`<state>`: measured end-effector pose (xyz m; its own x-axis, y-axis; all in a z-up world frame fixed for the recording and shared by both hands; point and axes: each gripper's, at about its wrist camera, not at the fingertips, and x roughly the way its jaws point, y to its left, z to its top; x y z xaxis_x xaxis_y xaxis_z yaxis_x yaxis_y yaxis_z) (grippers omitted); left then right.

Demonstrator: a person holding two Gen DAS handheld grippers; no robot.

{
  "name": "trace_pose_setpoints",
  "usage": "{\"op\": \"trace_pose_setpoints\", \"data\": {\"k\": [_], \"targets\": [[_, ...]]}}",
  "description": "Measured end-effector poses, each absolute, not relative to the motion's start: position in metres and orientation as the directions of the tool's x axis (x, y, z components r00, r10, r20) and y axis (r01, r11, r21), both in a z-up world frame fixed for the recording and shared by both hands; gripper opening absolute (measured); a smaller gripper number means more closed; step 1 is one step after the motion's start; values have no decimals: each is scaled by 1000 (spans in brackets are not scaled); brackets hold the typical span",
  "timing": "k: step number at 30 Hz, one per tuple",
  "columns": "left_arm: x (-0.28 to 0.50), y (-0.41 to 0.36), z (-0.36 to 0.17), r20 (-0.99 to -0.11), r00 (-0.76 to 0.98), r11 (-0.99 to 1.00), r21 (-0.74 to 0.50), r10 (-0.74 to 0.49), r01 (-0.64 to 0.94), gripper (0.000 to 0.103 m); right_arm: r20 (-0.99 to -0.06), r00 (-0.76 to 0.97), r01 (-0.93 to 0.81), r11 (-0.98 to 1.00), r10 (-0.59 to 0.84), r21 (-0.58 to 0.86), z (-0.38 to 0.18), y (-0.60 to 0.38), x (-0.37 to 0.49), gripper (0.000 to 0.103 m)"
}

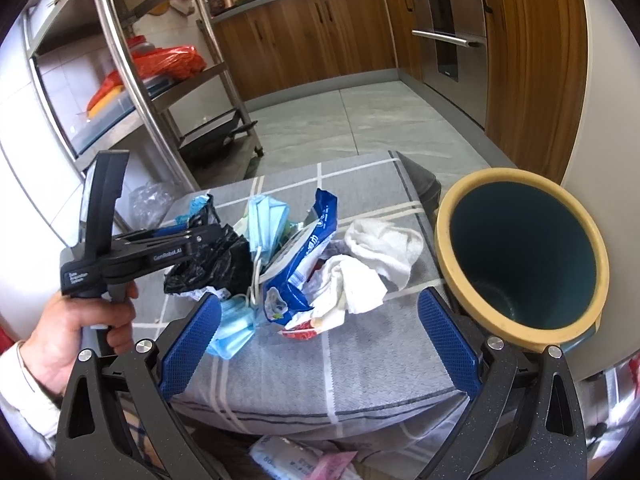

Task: Collect trash
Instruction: 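Grasp the black plastic bag with the left gripper while the right gripper grasps a blue mask, then carry the black bag and blue mask to the bin and release both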

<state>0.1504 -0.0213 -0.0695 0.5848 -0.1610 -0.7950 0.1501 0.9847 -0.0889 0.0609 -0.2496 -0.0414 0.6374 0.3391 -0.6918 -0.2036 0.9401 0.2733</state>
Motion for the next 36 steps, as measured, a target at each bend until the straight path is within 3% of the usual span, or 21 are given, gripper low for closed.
{"op": "trace_pose_setpoints", "data": {"k": [3, 6, 12, 17, 27, 30, 35, 36], "targets": [[148, -20, -67, -792, 590, 986, -82, -154, 147, 12, -695, 626, -212, 935, 354, 285, -45, -246, 60, 97], [143, -12, -61, -784, 599, 986, -105, -163, 131, 8, -697, 610, -247, 926, 377, 285, -48, -236, 56, 95], [131, 3, -45, -748, 632, 979, -175, -204, 108, 7, -700, 573, -346, 900, 426, 264, -53, -202, 47, 92], [121, 13, -29, -717, 660, 972, -215, -224, 96, 7, -715, 536, -408, 879, 448, 245, -62, -165, 45, 78], [109, 45, -10, -668, 719, 965, -260, -191, 15, 7, -787, 470, -544, 833, 400, 98, -104, -97, 57, 70], [105, 52, -3, -651, 738, 964, -267, -175, -7, 7, -808, 452, -551, 831, 378, 80, -116, -90, 64, 61], [104, 63, 2, -644, 748, 960, -279, -158, -37, 7, -826, 422, -539, 836, 374, 103, -127, -90, 74, 30], [104, 64, 3, -643, 749, 959, -280, -158, -39, 7, -825, 416, -539, 835, 383, 116, -128, -90, 75, 28]]}}
